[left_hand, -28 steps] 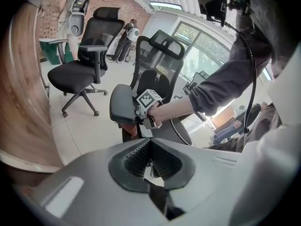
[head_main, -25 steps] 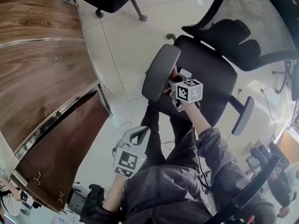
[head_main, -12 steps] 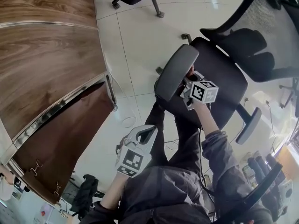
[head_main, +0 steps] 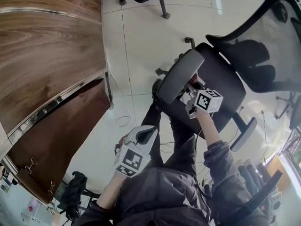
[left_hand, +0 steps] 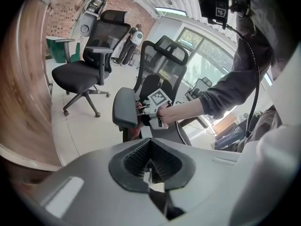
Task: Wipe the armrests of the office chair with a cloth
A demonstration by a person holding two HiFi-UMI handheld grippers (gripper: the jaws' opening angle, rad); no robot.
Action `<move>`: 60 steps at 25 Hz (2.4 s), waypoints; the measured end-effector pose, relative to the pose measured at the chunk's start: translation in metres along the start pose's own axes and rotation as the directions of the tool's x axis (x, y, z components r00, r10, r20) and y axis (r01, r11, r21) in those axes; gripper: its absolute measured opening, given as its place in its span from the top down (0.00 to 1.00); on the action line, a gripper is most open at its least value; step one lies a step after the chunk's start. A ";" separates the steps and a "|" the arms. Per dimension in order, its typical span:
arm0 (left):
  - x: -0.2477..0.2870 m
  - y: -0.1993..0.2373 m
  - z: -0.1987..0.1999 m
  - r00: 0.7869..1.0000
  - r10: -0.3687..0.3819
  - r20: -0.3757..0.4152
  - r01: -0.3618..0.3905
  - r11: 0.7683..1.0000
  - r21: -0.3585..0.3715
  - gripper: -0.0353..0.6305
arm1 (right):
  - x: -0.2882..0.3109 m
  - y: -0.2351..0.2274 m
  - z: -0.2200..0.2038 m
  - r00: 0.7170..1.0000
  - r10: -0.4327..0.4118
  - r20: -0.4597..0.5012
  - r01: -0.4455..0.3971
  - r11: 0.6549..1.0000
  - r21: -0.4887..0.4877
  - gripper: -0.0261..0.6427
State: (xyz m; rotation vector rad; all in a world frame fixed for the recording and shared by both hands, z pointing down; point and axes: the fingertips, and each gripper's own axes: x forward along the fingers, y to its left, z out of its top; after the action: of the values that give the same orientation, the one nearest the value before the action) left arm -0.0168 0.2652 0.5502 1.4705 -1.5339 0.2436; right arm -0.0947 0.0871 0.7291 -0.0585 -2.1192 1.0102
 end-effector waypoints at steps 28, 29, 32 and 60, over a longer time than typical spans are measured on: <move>-0.005 0.104 0.047 0.957 0.187 0.223 -0.142 0.968 -0.205 0.93 | 0.103 0.101 0.039 0.192 -0.163 -0.968 -0.825 0.507 -0.249 0.82; -0.004 0.105 0.044 0.958 0.186 0.217 -0.140 0.967 -0.213 0.93 | 0.102 0.089 0.026 0.116 -0.196 -0.974 -0.822 0.531 -0.205 0.82; -0.004 0.109 0.036 0.959 0.192 0.207 -0.139 0.960 -0.245 0.93 | 0.091 0.060 0.002 -0.118 -0.266 -0.957 -0.773 0.630 -0.080 0.84; -0.019 0.115 0.023 0.957 0.231 0.174 -0.172 0.939 -0.299 0.93 | 0.103 0.063 0.004 -0.086 -0.276 -0.957 -0.887 0.458 -0.053 0.83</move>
State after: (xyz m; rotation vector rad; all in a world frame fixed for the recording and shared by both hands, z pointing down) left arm -0.1293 0.2905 0.5769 1.1412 -1.8096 -0.0107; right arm -0.1863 0.1629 0.7493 -1.5755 -0.7690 -0.1224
